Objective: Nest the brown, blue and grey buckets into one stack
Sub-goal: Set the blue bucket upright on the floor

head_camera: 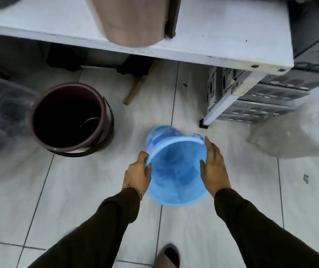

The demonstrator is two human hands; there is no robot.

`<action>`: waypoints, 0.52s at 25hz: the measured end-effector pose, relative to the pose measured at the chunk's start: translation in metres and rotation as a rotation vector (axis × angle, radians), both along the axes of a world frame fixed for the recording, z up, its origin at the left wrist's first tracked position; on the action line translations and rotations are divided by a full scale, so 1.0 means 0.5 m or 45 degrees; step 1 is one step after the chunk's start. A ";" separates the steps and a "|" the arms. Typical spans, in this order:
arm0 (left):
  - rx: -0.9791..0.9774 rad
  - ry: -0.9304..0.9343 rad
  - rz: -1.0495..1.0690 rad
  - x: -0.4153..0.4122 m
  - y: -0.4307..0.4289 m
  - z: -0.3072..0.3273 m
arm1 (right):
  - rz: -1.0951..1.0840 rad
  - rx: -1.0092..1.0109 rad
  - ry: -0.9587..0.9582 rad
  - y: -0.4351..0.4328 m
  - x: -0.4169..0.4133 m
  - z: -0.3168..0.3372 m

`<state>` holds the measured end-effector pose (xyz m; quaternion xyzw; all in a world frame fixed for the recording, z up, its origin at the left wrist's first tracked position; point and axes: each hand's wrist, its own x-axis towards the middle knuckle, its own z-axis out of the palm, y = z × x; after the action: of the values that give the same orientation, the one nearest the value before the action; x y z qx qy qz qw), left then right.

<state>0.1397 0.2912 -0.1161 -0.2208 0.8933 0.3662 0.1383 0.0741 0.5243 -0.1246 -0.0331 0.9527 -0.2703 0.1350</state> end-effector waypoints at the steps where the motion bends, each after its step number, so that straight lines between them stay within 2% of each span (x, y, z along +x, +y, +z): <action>1: 0.054 -0.007 0.046 -0.029 0.005 0.006 | -0.037 0.043 -0.029 0.007 -0.020 0.011; 5: 0.191 -0.088 0.271 -0.100 0.041 -0.017 | -0.077 0.175 -0.241 0.060 -0.041 0.002; 9: 0.537 -0.195 0.571 -0.130 0.049 -0.056 | -0.046 0.148 -0.231 0.086 -0.022 -0.018; 11: 0.528 -0.202 0.418 -0.112 0.051 -0.051 | -0.036 0.209 -0.201 0.083 -0.017 -0.013; 13: 0.299 -0.182 0.133 -0.079 0.044 -0.029 | 0.026 0.368 -0.119 0.074 -0.007 0.008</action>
<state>0.1001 0.3131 -0.1307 -0.2748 0.8194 0.4583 0.2074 0.0707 0.5614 -0.1207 -0.0103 0.9740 -0.1301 0.1852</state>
